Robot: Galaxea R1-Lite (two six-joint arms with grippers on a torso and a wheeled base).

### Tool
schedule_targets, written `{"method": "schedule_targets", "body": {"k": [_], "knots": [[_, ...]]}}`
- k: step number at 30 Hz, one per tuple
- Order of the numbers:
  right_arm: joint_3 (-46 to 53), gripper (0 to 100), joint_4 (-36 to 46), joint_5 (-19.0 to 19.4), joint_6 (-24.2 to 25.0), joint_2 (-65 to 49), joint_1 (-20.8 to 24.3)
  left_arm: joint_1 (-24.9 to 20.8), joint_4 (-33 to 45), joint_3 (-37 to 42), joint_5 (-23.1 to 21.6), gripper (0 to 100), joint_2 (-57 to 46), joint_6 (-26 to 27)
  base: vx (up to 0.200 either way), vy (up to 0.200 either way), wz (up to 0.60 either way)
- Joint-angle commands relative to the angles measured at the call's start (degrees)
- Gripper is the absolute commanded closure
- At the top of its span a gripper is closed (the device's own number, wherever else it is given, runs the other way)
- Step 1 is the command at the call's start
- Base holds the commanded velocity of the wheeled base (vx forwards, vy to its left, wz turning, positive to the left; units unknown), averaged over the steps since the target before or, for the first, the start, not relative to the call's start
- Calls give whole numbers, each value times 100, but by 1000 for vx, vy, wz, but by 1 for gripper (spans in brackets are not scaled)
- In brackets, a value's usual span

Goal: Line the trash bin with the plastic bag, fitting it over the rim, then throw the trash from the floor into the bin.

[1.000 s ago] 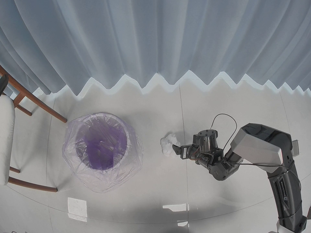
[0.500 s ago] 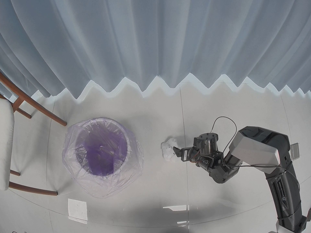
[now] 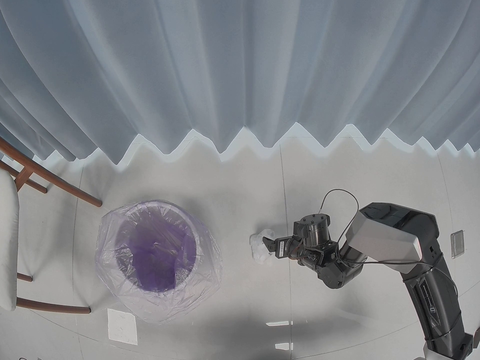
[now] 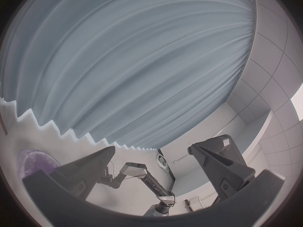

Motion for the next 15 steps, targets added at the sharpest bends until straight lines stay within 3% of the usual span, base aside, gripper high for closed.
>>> {"method": "schedule_targets", "body": {"k": [1, 15], "knots": [[-70, 0, 105, 51, 3, 54, 17, 16, 14, 29, -10, 0, -22, 4, 0, 0, 0], [-844, 0, 1476, 570, -41, 45, 96, 16, 14, 20, -18, 0, -22, 4, 0, 0, 0]]}}
